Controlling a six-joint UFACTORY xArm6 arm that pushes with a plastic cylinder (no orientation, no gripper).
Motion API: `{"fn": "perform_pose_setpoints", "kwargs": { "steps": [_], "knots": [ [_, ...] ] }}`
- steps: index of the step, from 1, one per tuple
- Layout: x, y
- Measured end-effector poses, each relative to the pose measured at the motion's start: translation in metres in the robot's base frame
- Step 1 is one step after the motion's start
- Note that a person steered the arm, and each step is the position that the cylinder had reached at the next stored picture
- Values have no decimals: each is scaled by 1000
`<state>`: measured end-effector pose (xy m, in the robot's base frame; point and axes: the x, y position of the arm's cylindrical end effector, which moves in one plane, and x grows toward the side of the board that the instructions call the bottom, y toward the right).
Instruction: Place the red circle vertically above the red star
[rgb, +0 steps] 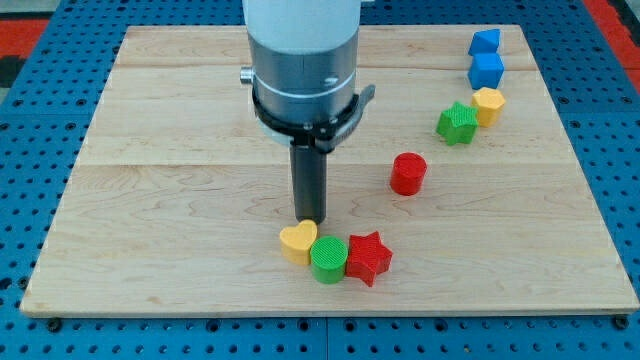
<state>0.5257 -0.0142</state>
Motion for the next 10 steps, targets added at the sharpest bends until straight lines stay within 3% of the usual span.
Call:
{"fn": "perform_pose_setpoints", "kwargs": {
  "steps": [2, 4, 5, 7, 8, 9, 10],
  "knots": [
    [6, 0],
    [-82, 31],
    [-91, 90],
    [-97, 98],
    [-112, 135],
    [-83, 175],
    [-82, 172]
  ]
}}
